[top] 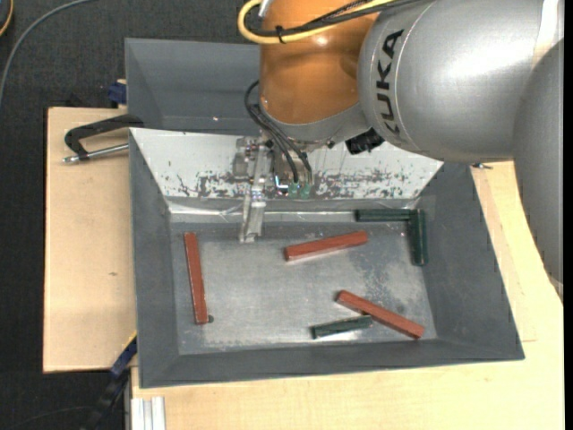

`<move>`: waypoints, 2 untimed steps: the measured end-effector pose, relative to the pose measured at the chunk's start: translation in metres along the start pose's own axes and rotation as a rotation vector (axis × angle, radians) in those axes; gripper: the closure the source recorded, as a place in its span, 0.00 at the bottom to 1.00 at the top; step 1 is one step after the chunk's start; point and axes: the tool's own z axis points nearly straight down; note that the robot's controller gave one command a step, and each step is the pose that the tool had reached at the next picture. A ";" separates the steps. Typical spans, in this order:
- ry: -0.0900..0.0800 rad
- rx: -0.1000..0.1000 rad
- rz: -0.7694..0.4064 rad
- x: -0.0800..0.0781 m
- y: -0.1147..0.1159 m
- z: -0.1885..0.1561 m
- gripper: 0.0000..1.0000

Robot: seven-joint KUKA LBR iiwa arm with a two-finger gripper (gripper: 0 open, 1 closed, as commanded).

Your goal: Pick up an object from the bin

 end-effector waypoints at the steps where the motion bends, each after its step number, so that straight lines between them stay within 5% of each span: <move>1: 0.001 0.002 0.047 0.024 -0.052 0.090 0.00; 2: -0.002 0.004 -0.087 0.022 -0.125 0.144 0.00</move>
Offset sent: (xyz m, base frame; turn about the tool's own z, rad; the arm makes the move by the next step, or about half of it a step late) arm -0.0224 -0.0499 -0.0857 0.0437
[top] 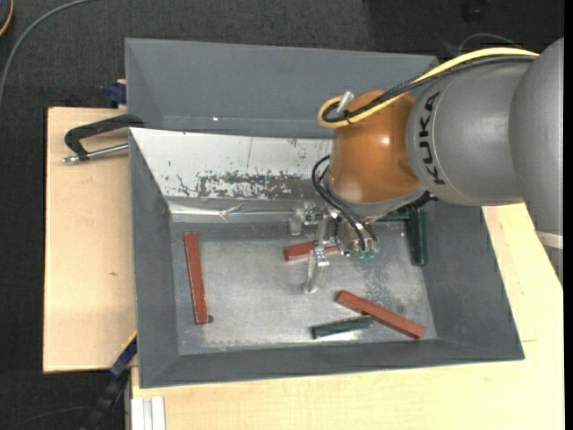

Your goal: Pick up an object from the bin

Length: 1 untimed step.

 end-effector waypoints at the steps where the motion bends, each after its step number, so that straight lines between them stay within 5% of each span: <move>1: -0.007 -0.004 -0.008 -0.013 -0.001 0.022 0.00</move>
Offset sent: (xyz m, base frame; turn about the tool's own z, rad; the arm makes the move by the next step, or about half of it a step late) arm 0.0116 -0.0008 -0.0216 -0.0086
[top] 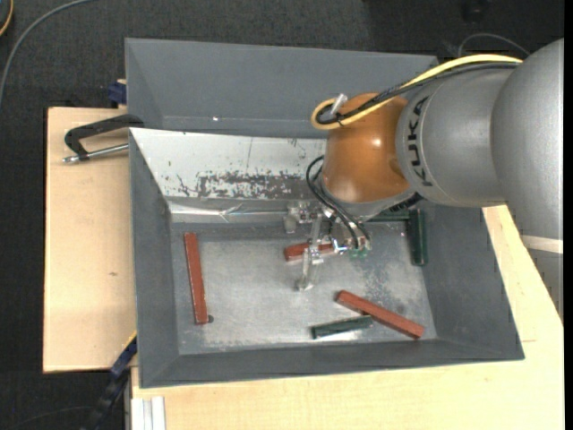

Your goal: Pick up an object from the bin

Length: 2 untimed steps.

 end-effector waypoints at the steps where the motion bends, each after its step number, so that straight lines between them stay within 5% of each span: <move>1: -0.001 -0.001 0.001 0.000 0.000 -0.001 1.00; 2: -0.012 0.002 -0.169 0.004 -0.013 -0.158 1.00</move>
Offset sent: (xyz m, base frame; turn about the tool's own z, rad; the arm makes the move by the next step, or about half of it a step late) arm 0.0000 0.0000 0.0000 0.0000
